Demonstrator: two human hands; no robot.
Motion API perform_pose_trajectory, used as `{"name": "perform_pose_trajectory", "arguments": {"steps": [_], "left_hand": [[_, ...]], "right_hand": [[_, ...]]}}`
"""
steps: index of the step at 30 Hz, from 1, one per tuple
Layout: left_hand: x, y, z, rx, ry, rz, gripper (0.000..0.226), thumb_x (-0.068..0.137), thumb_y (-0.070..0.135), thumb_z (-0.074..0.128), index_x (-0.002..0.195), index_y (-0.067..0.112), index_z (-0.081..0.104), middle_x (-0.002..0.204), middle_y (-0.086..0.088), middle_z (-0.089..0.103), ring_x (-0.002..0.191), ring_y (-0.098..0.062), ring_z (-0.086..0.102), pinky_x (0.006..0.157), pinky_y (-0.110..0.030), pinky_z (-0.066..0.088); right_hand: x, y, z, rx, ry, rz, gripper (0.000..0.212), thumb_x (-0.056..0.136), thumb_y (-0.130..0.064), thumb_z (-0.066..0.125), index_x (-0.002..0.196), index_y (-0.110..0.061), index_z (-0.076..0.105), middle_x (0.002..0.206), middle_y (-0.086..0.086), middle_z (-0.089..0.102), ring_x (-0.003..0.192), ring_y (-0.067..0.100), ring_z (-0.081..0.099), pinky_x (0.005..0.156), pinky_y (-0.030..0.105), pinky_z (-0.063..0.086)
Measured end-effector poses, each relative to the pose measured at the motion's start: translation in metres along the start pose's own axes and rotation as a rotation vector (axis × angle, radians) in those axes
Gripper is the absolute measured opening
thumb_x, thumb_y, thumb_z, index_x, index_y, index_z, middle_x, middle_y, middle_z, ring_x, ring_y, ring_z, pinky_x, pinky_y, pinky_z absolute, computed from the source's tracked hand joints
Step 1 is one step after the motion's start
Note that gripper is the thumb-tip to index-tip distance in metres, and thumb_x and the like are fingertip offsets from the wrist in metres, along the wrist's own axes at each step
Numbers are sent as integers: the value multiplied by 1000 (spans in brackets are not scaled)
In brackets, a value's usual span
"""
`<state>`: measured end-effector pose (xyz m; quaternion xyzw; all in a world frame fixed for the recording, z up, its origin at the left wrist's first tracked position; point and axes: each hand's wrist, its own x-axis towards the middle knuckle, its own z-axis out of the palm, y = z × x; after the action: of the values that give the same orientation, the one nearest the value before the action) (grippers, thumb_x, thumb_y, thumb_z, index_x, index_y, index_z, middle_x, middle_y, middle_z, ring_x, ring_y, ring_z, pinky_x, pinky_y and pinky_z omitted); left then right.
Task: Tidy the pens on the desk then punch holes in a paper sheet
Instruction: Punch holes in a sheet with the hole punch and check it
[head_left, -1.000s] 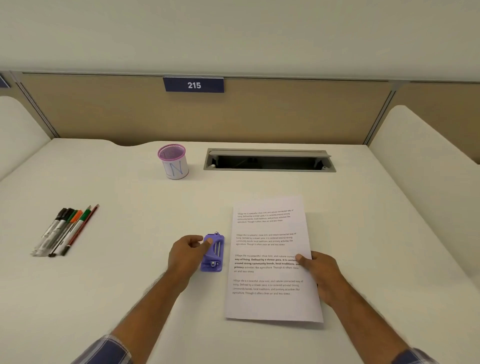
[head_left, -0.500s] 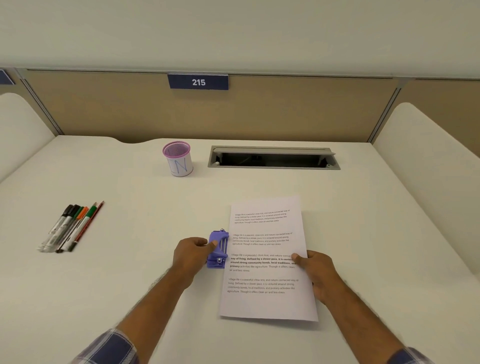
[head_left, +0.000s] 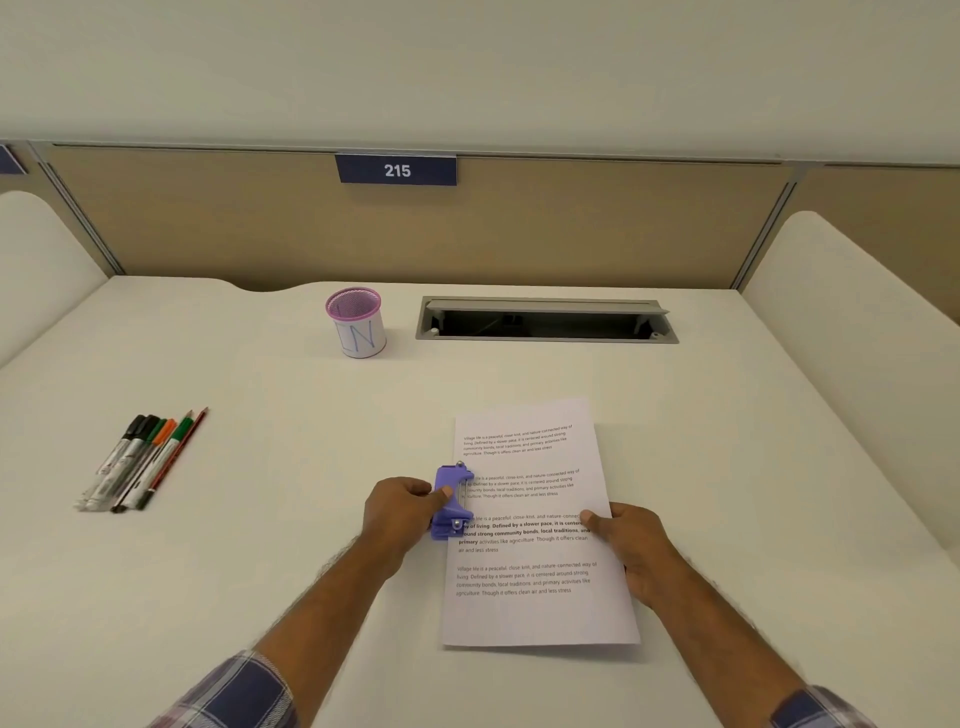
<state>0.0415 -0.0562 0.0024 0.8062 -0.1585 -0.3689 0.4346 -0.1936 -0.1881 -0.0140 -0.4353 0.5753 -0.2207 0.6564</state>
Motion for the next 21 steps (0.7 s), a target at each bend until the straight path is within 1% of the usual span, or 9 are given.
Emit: {"name": "perform_pose_trajectory", "arguments": {"steps": [4, 8, 10, 12, 15, 17, 18, 20, 21], "left_hand": [[2, 0, 3, -5, -11, -1, 30, 83, 27, 79, 97, 1, 73, 96, -16, 75, 93, -36, 71, 88, -48, 58], [3, 0, 5, 6, -26, 17, 31, 84, 27, 78, 97, 0, 73, 96, -20, 74, 93, -39, 71, 87, -50, 58], [5, 1, 4, -13, -39, 9, 37, 83, 28, 78, 106, 0, 70, 99, -18, 74, 92, -36, 72, 88, -48, 58], [7, 3, 2, -35, -57, -4, 41, 84, 29, 78, 112, 1, 66, 101, -18, 74, 91, -36, 73, 87, -46, 59], [9, 7, 1, -48, -80, -16, 43, 84, 29, 78, 114, 2, 64, 103, -19, 73, 84, -33, 74, 80, -41, 61], [10, 9, -1, -32, -94, -12, 41, 85, 31, 77, 112, 3, 64, 102, -19, 73, 76, -27, 72, 76, -38, 62], [11, 10, -1, -14, -95, -5, 39, 85, 33, 76, 110, 4, 65, 102, -18, 73, 73, -25, 70, 76, -38, 62], [14, 11, -2, 74, -58, 28, 38, 87, 41, 72, 104, 8, 67, 103, -15, 74, 76, -23, 66, 81, -42, 59], [17, 12, -2, 146, -17, 54, 41, 88, 47, 68, 105, 10, 68, 106, -10, 73, 84, -22, 65, 83, -41, 57]], "right_hand": [[1, -1, -4, 2, -4, 9, 3, 84, -1, 69, 83, -4, 71, 84, 15, 74, 72, 31, 70, 68, 42, 59], [1, -2, -6, -9, -16, 3, 4, 84, -2, 70, 82, -5, 71, 79, 12, 74, 64, 27, 69, 56, 34, 57], [2, -2, -7, -6, -20, 5, 3, 84, -1, 70, 83, -4, 71, 78, 11, 74, 63, 27, 70, 53, 33, 57], [3, -2, -8, -9, -20, 12, 2, 84, -2, 70, 86, -3, 71, 81, 13, 74, 67, 29, 70, 57, 36, 58], [4, -3, -8, -3, -23, 25, 5, 84, -1, 69, 89, -1, 70, 86, 17, 73, 75, 33, 69, 69, 45, 59], [5, -3, -8, -3, -21, 25, 5, 84, -1, 69, 89, -1, 70, 86, 16, 74, 74, 33, 69, 69, 44, 59], [5, -3, -8, -4, -20, 24, 4, 84, -1, 69, 88, -1, 70, 86, 16, 74, 74, 32, 69, 69, 43, 59], [5, -3, -8, -2, -22, 25, 2, 84, -2, 70, 86, -2, 70, 88, 17, 73, 76, 33, 69, 72, 45, 59], [6, -3, -8, 0, -24, 26, 2, 84, -2, 70, 86, -3, 70, 88, 17, 73, 76, 33, 69, 73, 46, 59]]}}
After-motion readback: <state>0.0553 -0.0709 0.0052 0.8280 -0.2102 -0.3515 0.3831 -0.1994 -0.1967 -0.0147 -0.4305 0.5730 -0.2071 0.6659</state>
